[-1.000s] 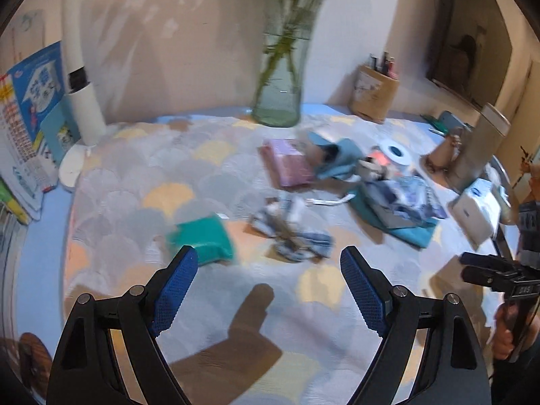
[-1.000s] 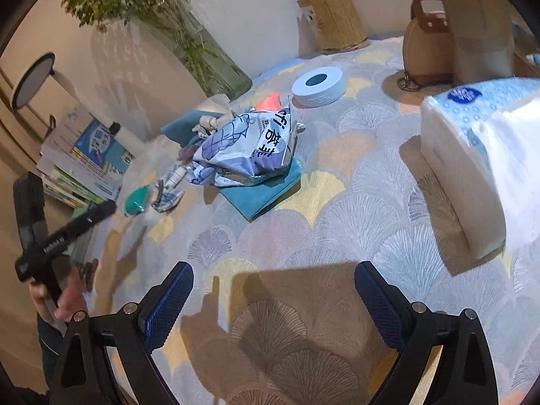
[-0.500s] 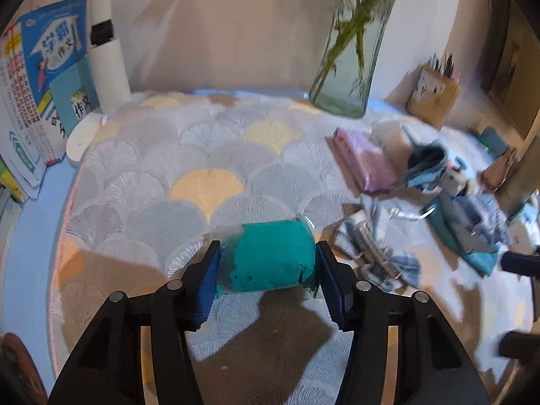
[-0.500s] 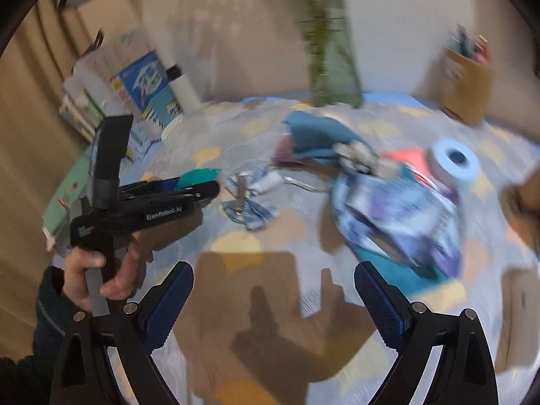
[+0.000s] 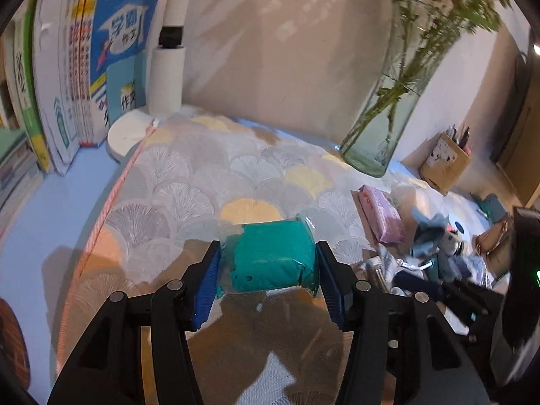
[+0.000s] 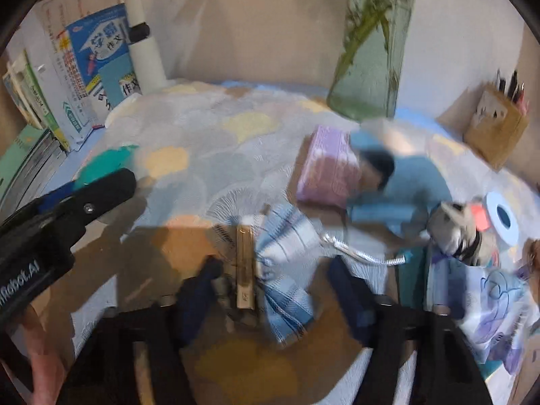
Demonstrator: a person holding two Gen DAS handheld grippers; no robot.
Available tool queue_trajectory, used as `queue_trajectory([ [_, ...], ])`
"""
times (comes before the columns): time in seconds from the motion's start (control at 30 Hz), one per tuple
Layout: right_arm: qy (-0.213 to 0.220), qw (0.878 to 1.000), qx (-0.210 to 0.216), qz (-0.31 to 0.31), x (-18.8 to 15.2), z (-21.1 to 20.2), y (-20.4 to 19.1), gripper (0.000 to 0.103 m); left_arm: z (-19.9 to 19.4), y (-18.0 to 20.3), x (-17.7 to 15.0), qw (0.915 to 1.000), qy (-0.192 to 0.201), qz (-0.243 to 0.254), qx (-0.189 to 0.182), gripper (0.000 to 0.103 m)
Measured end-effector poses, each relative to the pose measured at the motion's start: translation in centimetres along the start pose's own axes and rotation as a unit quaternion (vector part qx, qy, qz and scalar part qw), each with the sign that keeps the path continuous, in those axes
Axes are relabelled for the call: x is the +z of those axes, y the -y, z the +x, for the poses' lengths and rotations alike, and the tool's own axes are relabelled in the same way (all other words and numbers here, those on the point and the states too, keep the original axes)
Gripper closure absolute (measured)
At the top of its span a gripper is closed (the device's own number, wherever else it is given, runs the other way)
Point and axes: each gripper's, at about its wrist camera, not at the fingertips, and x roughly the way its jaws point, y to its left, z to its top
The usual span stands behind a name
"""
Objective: Organize soft objects
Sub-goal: 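Grasp the teal pouch with left gripper while right gripper grasps plaid scrunchie clip, then carry the pouch and scrunchie to the glass bowl and release them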
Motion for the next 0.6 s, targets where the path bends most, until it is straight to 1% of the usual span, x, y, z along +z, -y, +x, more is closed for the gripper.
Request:
queue_trajectory([
  [0.07, 0.007, 1.0, 0.002, -0.011, -0.2, -0.4, -0.5, 0.072, -0.1, -0.1, 0.0, 1.0, 0.001, -0.002, -0.005, 0.051],
  [0.1, 0.009, 1.0, 0.0, -0.018, -0.5, -0.7, -0.8, 0.075, -0.1, 0.1, 0.0, 1.0, 0.002, 0.0, -0.004, 0.051],
  [0.17, 0.008, 1.0, 0.013, -0.018, -1.3, -1.4, -1.0, 0.076, -0.2, 0.4, -0.2, 1.0, 0.005, 0.008, -0.001, 0.051],
  [0.23, 0.004, 0.999, 0.043, -0.012, -2.7, -2.5, -0.9, 0.076, -0.3, 0.8, -0.3, 0.9998, 0.01, 0.018, 0.004, 0.051],
  [0.27, 0.003, 0.999, 0.049, -0.011, -3.5, -3.2, -0.7, 0.076, -0.4, 0.8, -0.3, 0.9997, 0.011, 0.021, 0.005, 0.051],
  [0.43, 0.001, 0.998, 0.064, 0.005, -8.2, -6.8, 0.2, 0.076, -0.6, 1.7, -0.4, 0.9986, 0.02, 0.047, 0.017, 0.051],
  [0.53, 0.009, 0.998, 0.063, 0.027, -10.7, -9.1, 1.9, 0.076, -0.9, 3.0, -0.7, 0.9965, 0.018, 0.078, 0.025, 0.051],
  [0.6, 0.016, 0.997, 0.059, 0.049, -11.9, -10.5, 3.4, 0.076, -1.5, 3.9, -1.0, 0.9965, 0.015, 0.08, 0.02, 0.051],
])
